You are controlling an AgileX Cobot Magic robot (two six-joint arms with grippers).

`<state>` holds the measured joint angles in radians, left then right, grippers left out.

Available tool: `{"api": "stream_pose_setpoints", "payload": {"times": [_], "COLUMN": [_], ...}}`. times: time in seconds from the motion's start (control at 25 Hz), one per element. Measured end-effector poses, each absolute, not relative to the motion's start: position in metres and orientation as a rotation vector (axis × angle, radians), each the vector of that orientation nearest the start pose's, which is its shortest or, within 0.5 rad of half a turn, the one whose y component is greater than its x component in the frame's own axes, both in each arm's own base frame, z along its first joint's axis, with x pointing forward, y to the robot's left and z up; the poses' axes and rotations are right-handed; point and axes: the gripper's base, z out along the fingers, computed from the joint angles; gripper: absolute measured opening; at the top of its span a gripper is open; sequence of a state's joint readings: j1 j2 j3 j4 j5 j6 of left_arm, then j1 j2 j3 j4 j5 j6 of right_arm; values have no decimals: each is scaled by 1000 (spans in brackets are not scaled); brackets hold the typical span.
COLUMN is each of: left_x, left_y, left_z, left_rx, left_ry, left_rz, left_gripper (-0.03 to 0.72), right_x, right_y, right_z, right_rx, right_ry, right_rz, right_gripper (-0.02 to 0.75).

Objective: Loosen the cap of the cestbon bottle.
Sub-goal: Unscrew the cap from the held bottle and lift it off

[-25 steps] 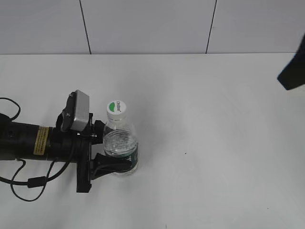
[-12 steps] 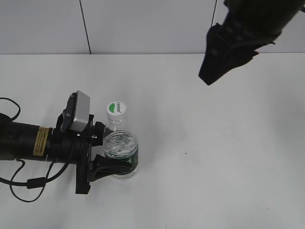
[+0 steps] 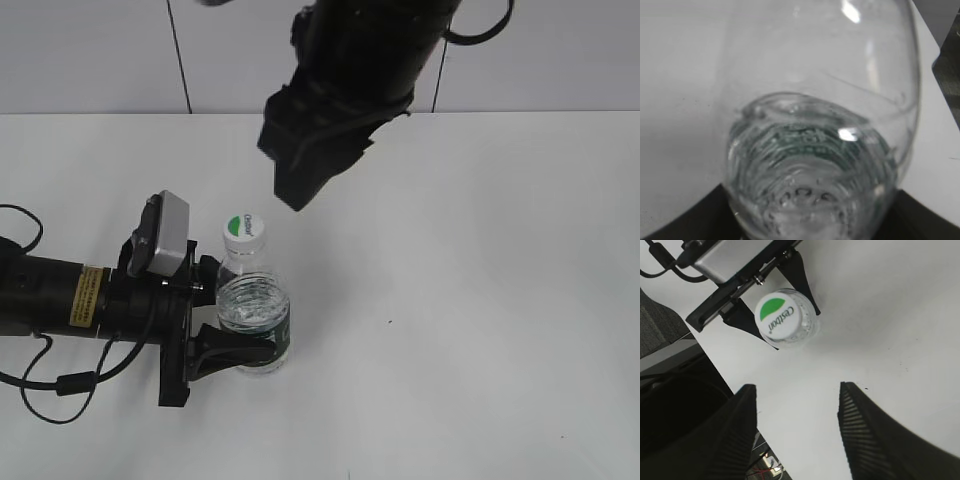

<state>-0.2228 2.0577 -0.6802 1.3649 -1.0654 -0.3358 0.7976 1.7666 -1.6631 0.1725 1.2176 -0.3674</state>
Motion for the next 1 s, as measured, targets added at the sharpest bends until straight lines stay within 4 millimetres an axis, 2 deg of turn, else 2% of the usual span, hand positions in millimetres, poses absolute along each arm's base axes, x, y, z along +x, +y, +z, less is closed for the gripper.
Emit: {"api": "stream_pose_setpoints", "payload": {"times": [0.16,0.48,0.8,1.0], "left_x": [260,260,260,260], "left_y": [-139,-139,-139,-139], "left_z": [82,82,82,82], "left_rx": [1387,1387,1387,1387], "left_ry": [1617,1617,1617,1618], "left_rz": [-925,-925,-924,-924], "left_gripper": [412,412,412,412], "right_x": [254,260,257,261], "right_y": [295,317,328,333], "right_z": [313,308,294,279], "right_rx": [-1480,-1426,-1444,-1452], "right_ry": [2452,2479,2510,2547], "right_rz": [359,385,371,350], "right_gripper": [400,400,400,400]}}
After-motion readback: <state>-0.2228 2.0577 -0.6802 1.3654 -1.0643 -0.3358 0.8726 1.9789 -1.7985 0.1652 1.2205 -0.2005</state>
